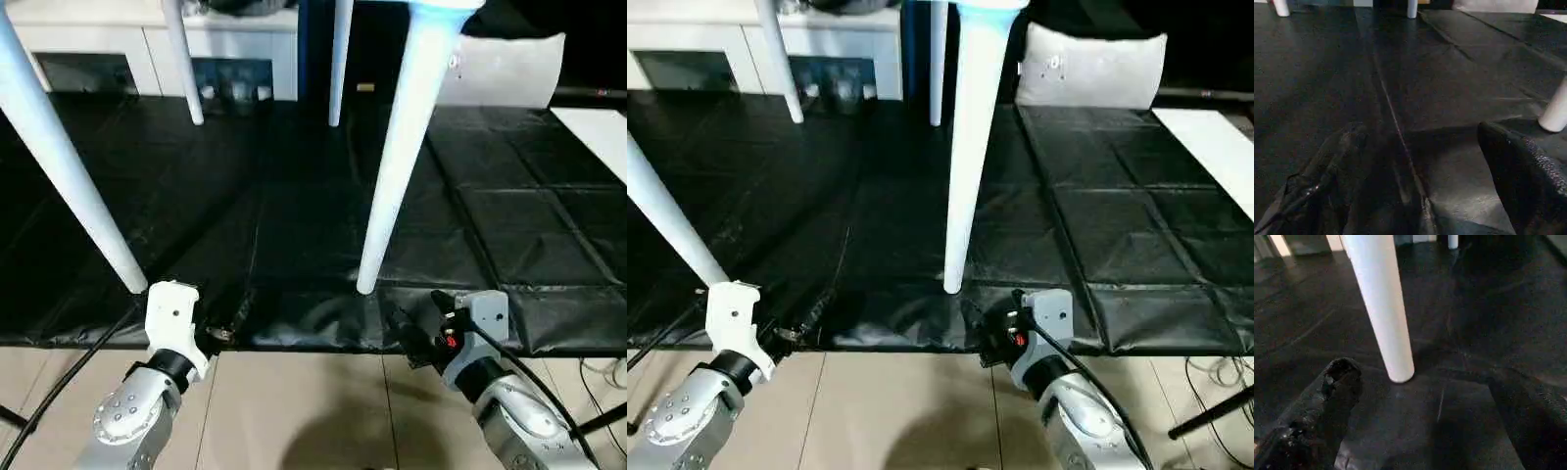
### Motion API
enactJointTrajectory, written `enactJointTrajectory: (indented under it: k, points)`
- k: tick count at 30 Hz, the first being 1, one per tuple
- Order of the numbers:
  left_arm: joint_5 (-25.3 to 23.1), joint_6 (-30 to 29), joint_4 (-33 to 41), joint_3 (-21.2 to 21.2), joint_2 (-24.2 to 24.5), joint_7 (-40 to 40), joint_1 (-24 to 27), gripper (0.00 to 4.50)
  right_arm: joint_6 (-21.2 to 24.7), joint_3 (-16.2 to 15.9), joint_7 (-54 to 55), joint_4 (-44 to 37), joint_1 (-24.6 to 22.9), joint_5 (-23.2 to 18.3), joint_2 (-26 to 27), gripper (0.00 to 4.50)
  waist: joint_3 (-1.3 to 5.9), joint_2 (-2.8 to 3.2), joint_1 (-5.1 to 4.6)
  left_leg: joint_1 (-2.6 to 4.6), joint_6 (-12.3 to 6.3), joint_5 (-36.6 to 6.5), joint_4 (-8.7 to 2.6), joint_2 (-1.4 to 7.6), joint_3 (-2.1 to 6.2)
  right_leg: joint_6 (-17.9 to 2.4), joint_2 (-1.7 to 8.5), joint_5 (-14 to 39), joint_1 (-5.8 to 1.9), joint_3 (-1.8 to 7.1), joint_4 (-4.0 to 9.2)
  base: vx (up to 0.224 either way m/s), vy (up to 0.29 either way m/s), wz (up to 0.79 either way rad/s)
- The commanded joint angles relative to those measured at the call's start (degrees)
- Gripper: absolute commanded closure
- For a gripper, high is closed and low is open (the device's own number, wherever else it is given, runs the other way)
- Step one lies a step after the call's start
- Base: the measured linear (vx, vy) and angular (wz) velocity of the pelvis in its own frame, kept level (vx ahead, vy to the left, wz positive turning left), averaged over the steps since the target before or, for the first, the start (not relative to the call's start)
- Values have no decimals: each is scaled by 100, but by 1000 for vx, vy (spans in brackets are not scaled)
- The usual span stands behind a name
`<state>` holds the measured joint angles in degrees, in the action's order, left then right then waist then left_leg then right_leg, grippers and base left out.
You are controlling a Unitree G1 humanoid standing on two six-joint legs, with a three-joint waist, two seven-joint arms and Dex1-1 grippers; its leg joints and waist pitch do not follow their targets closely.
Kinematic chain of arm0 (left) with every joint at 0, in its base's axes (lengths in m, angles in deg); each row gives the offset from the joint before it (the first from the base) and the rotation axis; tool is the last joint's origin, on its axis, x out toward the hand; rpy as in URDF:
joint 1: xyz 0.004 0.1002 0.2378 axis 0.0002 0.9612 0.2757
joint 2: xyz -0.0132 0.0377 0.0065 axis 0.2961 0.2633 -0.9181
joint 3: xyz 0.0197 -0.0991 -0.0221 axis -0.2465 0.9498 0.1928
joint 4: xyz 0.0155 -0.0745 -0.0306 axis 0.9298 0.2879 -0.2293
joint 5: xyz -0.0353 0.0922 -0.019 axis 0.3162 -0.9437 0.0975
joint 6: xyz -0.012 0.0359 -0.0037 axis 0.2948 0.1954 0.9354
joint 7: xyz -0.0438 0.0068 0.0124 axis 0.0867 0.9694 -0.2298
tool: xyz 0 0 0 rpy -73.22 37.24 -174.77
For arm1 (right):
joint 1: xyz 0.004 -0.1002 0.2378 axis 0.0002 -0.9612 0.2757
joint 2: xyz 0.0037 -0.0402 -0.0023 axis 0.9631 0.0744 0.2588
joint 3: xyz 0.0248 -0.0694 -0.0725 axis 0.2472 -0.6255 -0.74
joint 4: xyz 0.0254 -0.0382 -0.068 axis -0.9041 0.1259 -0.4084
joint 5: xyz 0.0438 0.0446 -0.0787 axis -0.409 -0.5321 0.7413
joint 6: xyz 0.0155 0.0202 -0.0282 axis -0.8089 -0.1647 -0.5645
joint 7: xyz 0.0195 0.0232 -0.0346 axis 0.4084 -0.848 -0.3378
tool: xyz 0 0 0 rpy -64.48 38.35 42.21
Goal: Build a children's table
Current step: Flip table
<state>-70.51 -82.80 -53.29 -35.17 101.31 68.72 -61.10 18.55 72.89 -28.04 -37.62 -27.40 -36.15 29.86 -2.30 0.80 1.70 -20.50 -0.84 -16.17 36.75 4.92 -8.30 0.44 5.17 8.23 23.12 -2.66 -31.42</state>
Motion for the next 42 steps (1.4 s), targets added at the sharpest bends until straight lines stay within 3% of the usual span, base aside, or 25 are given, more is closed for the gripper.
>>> enactJointTrajectory:
  k: [1, 9, 12, 14, 16, 21, 23, 24, 25, 27, 28, 29, 30, 31, 32, 33, 34, 35, 36, 37, 38, 39, 40, 41, 42]
  points:
    - [7, -128, 26, -6, 15, 5, -3, 48, -66, 77, -49, -19, -12, -11, -29, 0, 163, -12, -13, -38, 191, -1818, -743, 702, 338, -771, 420, 1968, -204, 296, 269, 0, 0, 0]
    - [-9, -219, 29, 40, -12, -70, 10, 48, -114, 7, -73, 62, 33, 18, -37, 0, 177, -21, -1, -81, -132, -900, -667, 695, 310, -1111, 407, 1314, -228, 313, 210, 0, 0, 0]
    - [-27, -230, 14, 43, -9, -71, 4, 48, -140, 11, -95, 71, 28, 23, -31, 0, 170, -10, -3, -87, -313, -931, -656, 686, 300, -1197, 399, 1570, -230, 287, 229, 0, 0, 0]
    - [-29, -222, 11, 34, -1, -48, 4, 48, -155, 11, -99, 79, 19, 35, -35, 0, 158, -3, -8, -86, -302, -1139, -665, 689, 309, -1150, 392, 1884, -215, 277, 251, 0, 0, 0]
    - [-39, -233, 21, 15, 10, -34, 10, 48, -186, 18, -112, 98, 2, 60, -36, 0, 138, -4, -23, -26, -5, -1864, -712, 710, 346, -916, 397, 2561, -189, 280, 280, 0, 0, 0]
    - [-28, -269, 26, 2, 30, -15, 13, 48, -220, -10, -120, 117, -33, 86, -30, 0, 160, 15, -15, -52, 120, -1556, -719, 709, 347, -951, 401, 1783, -215, 309, 234, 0, 0, 0]
    - [-13, -266, 24, 6, 16, -13, 17, 48, -227, -27, -120, 122, -42, 99, -26, 0, 203, 6, -11, -137, -237, -253, -625, 666, 311, -1235, 356, 532, -203, 287, 183, 0, 0, 0]
    - [-41, -303, 19, 9, 18, -49, 9, 48, -228, -35, -118, 125, -42, 105, -23, 0, 281, 0, -14, -188, -747, 1069, -485, 582, 254, -1515, 291, -536, -161, 221, 96, 0, 0, 0]
    - [-50, -304, 6, 11, 18, -53, 0, 48, -231, -42, -117, 128, -44, 111, -20, 0, 342, -15, -3, -219, -1287, 1655, -377, 471, 182, -1665, 256, -773, -109, 156, 114, 0, 0, 0]
    - [-57, -296, -2, 9, 23, -44, -5, 48, -236, -47, -120, 134, -45, 118, -18, 0, 371, -23, 19, -317, -1763, 1515, -310, 423, 168, -1698, 276, -54, -34, 96, 244, 0, 0, 0]
    - [-73, -291, 0, 1, 34, -41, -3, 48, -242, -49, -124, 142, -46, 128, -21, 0, 350, 5, 40, -296, -1776, 691, -321, 463, 171, -1564, 282, 1160, 0, 47, 350, 0, 0, 0]
    - [-76, -290, 0, 1, 36, -41, -3, 48, -243, -50, -126, 145, -47, 132, -22, 0, 318, 9, 31, -285, -1664, 139, -348, 500, 185, -1423, 295, 1833, 4, 29, 410, 0, 0, 0]
    - [-76, -290, 0, 0, 36, -41, -3, 48, -243, -50, -127, 146, -47, 132, -23, 0, 217, 76, -10, -155, -1058, -1557, -485, 652, 257, -982, 284, 3359, 3, -65, 442, -51, 11, 0]
    - [-78, -293, 3, 0, 36, -42, -2, 48, -249, -51, -130, 152, -51, 142, -27, 0, 102, 145, -105, -32, -246, -3031, -649, 795, 366, -415, 199, 3849, 27, -163, 472, -51, 11, 0]
    - [-82, -296, 8, -4, 37, -44, 0, 48, -261, -55, -133, 164, -56, 156, -35, 0, 82, 164, -138, -24, 66, -3517, -774, 851, 438, -235, 155, 3518, -49, -188, 403, 0, 0, 0]
    - [-82, -297, 9, -5, 37, -44, 0, 48, -263, -56, -133, 166, -57, 158, -37, 0, 29, 227, -131, -28, 484, -4291, -1044, 965, 476, -171, 81, 2366, -176, -211, 93, -89, 15, 6]
    - [-84, -299, 11, -7, 38, -45, 1, 48, -275, -60, -136, 176, -60, 169, -41, 0, -73, 216, -76, -135, 594, -4801, -1292, 1007, 403, -219, 62, 1788, -292, -208, -149, -89, 15, 6]
    - [-86, -300, 12, -10, 41, -43, 2, 48, -284, -65, -140, 183, -63, 176, -43, 0, -62, 179, -46, -90, 590, -4839, -1289, 989, 329, -245, 84, 1775, -301, -180, -186, -77, -24, 14]
    - [-87, -301, 13, -12, 44, -40, 4, 48, -288, -71, -145, 187, -67, 184, -44, 0, -120, 109, -15, -37, 575, -4700, -1274, 877, 172, -166, 96, 2601, -294, -111, -45, 3, -74, 18]
    - [-89, -300, 12, -13, 47, -36, 8, 48, -292, -84, -152, 191, -72, 195, -47, 0, -121, 53, -16, 240, 588, -4142, -914, 648, 98, 70, 224, 4204, -47, -73, 445, 3, -74, 18]
    - [-91, -300, 10, -13, 48, -34, 10, 48, -297, -92, -154, 195, -75, 203, -49, 0, -154, 30, -77, 474, 545, -3720, -578, 510, 83, 243, 322, 5100, 170, -174, 827, 38, -96, 5]
    - [-99, -297, 9, -19, 50, -32, 17, 48, -310, -103, -162, 209, -80, 212, -54, 0, -159, -44, -232, 576, 363, -2612, -98, 347, 94, 609, 461, 5997, 149, -510, 1240, 0, 0, 0]
    - [-103, -296, 10, -23, 49, -33, 20, 48, -315, -103, -165, 215, -81, 213, -57, 0, -140, 155, -245, 666, 358, -2524, -79, 412, 136, 627, 506, 5770, 30, -748, 1313, 0, 0, 0]
    - [-106, -297, 10, -28, 49, -34, 22, 48, -316, -104, -168, 217, -81, 214, -61, 0, -155, 343, -227, -235, 456, -4048, -1098, 905, 277, 330, 227, 3311, -978, -860, -237, 64, 41, -20]
    - [-108, -297, 11, -32, 53, -35, 27, 48, -316, -104, -171, 217, -81, 214, -64, 0, -131, 343, 164, -454, 811, -4946, -1363, 852, 61, -91, -22, 858, -875, -613, -713, 102, -33, -1]
